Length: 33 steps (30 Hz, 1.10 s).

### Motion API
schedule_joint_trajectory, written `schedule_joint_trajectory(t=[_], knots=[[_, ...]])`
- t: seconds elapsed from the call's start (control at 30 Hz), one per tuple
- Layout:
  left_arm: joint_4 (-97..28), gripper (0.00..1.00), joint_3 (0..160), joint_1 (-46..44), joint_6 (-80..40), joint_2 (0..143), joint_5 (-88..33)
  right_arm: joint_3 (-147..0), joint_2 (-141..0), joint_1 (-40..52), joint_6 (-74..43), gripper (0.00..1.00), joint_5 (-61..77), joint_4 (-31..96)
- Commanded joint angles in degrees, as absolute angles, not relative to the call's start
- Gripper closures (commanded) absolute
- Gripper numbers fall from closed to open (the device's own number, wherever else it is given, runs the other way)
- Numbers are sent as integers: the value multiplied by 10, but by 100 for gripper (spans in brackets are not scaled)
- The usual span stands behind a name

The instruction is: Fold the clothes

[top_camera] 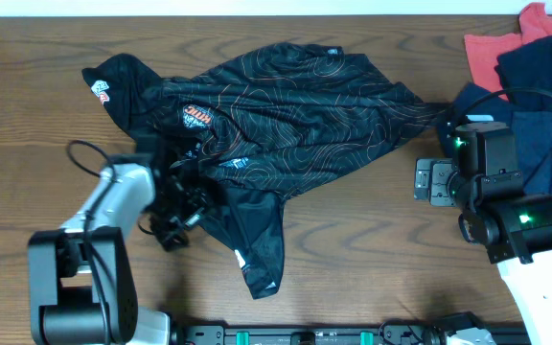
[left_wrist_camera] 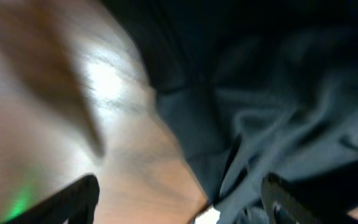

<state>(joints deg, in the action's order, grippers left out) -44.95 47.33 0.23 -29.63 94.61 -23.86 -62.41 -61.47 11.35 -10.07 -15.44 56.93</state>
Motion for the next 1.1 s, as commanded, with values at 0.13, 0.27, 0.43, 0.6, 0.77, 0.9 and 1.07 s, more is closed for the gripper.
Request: schedule_joint_trajectory(t=[0.13, 0.27, 0.43, 0.6, 0.77, 0.9, 1.07], knots=[[-294, 16, 424, -50, -364, 943, -223, -626, -615, 109, -100, 1, -161, 572], [-257, 46, 424, -56, -379, 943, -194, -626, -615, 109, -101, 1, -161, 576], [-303, 94, 424, -55, -387, 943, -194, -626, -615, 109, -101, 1, -161, 585], [-371, 94, 425, -55, -377, 942, -194, -626, -615, 109, -103, 1, -161, 584], [-436, 94, 438, -7, -354, 908, -145, -626, -615, 109, -124, 1, -152, 588], [-484, 94, 464, 89, -324, 846, -108, -620, -622, 109, -124, 1, -101, 589], [-488, 94, 469, 223, -315, 775, -113, -592, -663, 109, -124, 1, -23, 545]])
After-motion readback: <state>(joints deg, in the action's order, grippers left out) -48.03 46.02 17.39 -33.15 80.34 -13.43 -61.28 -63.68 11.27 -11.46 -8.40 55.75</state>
